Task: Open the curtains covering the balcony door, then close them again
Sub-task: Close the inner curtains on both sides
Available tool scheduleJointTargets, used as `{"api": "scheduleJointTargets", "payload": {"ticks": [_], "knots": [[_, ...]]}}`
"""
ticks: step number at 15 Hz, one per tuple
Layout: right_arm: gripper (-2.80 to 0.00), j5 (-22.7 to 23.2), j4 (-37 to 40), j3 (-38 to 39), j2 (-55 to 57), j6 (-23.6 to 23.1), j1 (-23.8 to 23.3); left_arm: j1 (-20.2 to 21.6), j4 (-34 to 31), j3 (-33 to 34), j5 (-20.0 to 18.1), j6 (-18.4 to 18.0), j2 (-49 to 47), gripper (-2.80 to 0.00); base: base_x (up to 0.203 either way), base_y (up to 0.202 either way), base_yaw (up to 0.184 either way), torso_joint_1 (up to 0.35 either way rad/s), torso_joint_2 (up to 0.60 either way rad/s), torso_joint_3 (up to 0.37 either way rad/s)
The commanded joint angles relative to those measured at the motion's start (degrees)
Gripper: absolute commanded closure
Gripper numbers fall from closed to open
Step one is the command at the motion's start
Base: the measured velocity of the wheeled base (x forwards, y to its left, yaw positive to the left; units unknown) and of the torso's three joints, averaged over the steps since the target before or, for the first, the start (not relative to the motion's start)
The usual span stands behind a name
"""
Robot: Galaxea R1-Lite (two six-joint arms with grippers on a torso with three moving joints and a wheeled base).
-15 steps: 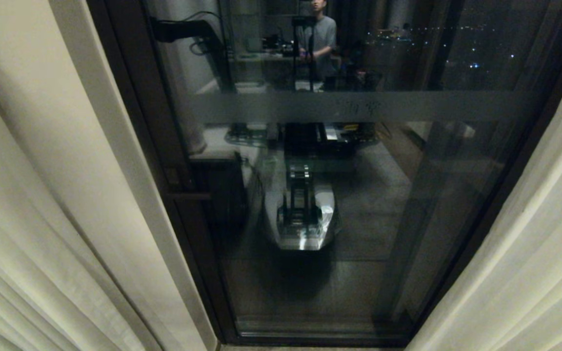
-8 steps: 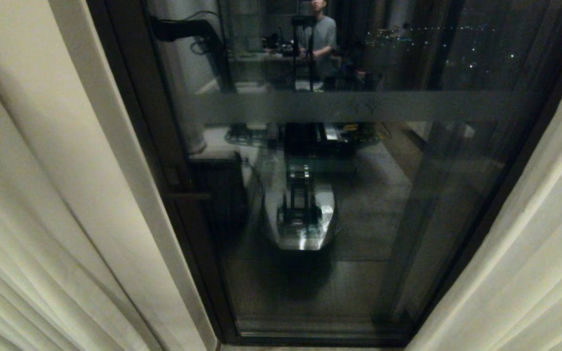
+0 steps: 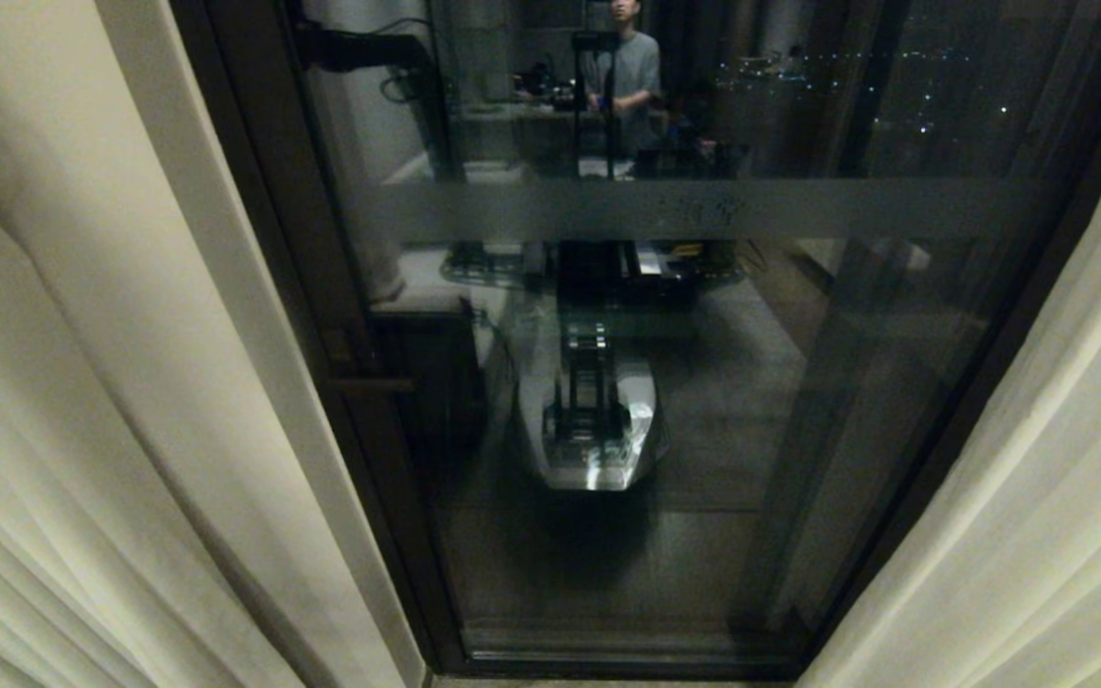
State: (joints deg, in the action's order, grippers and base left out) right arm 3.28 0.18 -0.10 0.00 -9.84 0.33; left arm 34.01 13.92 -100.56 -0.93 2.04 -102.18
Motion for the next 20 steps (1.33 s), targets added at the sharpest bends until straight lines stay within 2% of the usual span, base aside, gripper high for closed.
{"api": "scheduleJointTargets", "payload": {"ticks": [1, 5, 10, 16, 20], "knots": [[0.0, 0.1, 0.0, 0.0, 0.1, -0.1, 0.0, -0.2, 0.1, 2.4, -1.2, 0.1, 3.3, 0.0, 0.0, 0.0, 0.0, 0.0, 0.0, 0.0], [0.0, 0.1, 0.0, 0.0, 0.1, -0.1, 0.0, -0.5, -0.1, 7.4, -4.5, 0.2, 8.7, 0.0, 0.0, 0.0, 0.0, 0.0, 0.0, 0.0], [0.0, 0.1, 0.0, 0.0, 0.1, -0.1, 0.0, -3.7, 0.0, 14.5, -6.7, 2.5, 15.0, 0.0, 0.0, 0.0, 0.0, 0.0, 0.0, 0.0], [0.0, 0.1, 0.0, 0.0, 0.1, -0.1, 0.0, -10.7, 0.0, 18.3, -6.8, 2.5, 19.3, 0.0, 0.0, 0.0, 0.0, 0.0, 0.0, 0.0], [0.0, 0.1, 0.0, 0.0, 0.1, -0.1, 0.0, -17.7, -0.1, 20.6, -6.7, 2.6, 21.1, 0.0, 0.0, 0.0, 0.0, 0.0, 0.0, 0.0]]}}
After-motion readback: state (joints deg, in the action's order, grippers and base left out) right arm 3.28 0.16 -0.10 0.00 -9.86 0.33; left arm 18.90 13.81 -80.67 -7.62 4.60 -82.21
